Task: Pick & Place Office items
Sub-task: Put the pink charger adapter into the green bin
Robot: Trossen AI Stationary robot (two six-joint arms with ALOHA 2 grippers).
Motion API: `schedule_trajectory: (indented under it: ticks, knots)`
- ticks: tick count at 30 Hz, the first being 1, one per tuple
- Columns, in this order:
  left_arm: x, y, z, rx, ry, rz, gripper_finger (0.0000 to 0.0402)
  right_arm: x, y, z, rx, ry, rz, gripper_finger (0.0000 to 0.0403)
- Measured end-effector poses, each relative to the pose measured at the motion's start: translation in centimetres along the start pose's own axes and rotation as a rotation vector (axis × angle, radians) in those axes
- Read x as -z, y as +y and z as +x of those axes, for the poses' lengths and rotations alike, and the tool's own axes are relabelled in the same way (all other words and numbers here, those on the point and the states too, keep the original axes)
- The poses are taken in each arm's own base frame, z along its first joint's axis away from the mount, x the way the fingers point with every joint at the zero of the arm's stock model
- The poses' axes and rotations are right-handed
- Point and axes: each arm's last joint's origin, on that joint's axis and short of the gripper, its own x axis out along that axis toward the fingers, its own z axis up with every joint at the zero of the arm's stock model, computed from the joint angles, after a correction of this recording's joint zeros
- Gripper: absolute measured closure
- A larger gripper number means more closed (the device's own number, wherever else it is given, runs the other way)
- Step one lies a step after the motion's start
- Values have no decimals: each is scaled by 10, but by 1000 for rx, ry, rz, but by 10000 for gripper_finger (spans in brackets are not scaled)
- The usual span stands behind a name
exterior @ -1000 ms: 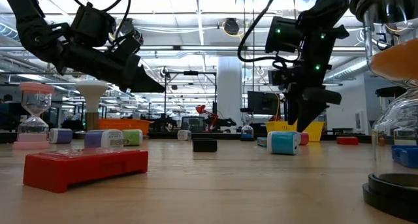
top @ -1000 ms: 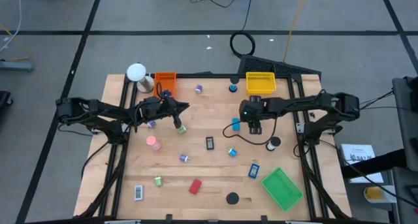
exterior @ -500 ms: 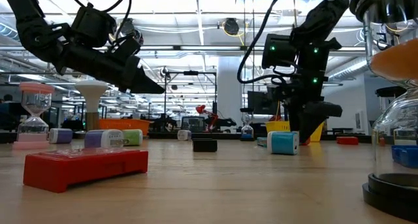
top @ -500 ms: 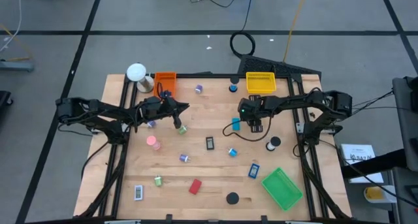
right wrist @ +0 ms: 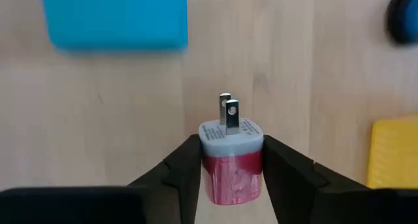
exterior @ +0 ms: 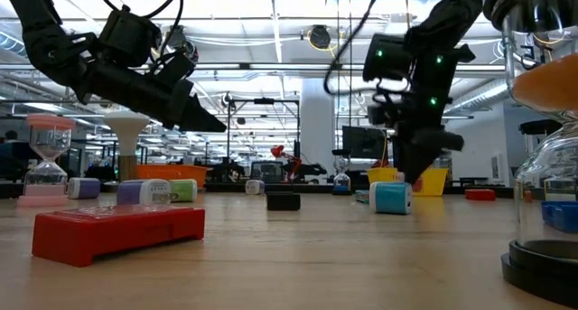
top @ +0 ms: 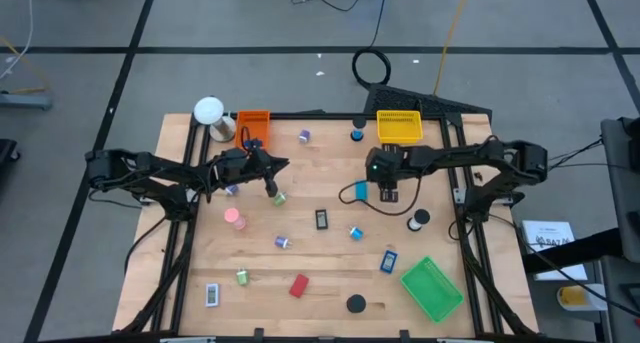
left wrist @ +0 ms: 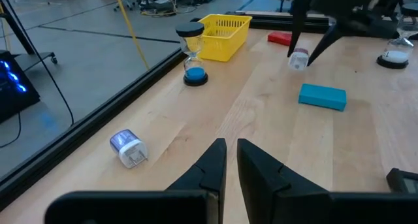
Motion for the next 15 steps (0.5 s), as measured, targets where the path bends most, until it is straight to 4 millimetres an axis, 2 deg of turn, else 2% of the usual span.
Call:
schedule_trajectory:
  ticks: [4,7,11,15]
  knots:
    - [0,0,0,0,-2,-1,360,-12,-4,-15,-3,-191,97,274]
    - [-1,0,0,-1,-12,-2,360,-23,-5,-15,0,-350,168,275]
    - [-2,0,0,-1,-18,-3,360,-47,-5,0,-54,-621,245,276]
    - [-2,0,0,-1,-18,-5,360,-67,3,30,-127,-768,274,276]
